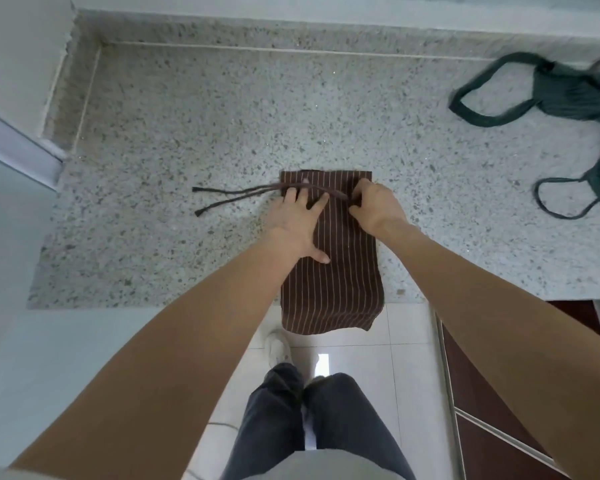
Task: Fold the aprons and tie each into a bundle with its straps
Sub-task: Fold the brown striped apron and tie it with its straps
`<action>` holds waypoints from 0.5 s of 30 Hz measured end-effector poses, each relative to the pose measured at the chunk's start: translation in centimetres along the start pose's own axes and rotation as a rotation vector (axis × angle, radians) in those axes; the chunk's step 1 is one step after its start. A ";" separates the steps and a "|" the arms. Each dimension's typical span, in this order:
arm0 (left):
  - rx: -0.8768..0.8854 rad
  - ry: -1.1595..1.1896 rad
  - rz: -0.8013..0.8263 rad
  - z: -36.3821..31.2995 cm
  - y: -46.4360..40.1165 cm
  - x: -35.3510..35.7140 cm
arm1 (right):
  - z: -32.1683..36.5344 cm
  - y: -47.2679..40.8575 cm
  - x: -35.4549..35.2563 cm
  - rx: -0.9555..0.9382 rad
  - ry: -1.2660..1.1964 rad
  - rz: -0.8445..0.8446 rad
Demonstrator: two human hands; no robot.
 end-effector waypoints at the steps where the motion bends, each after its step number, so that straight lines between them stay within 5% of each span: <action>1: -0.014 -0.023 0.011 0.0 -0.2 -0.3 | -0.4 -0.4 -0.4 0.037 -0.080 -0.035; 8: -0.104 -0.166 0.093 -0.7 -0.9 -1.8 | -7.0 -0.8 -2.4 0.393 -1.310 -0.206; 15: -0.140 -0.137 0.149 -1.0 -0.6 -2.1 | -10.5 0.1 -3.1 0.420 -1.531 -0.300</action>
Point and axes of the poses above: each hand's wrist, its own y-axis away from the middle knuckle, its own x-axis out of the palm, z = x × y, the point moved 7 cm from there along -y, towards the middle knuckle, and after that the axes turned 13 degrees about z, right-handed, at the moved point
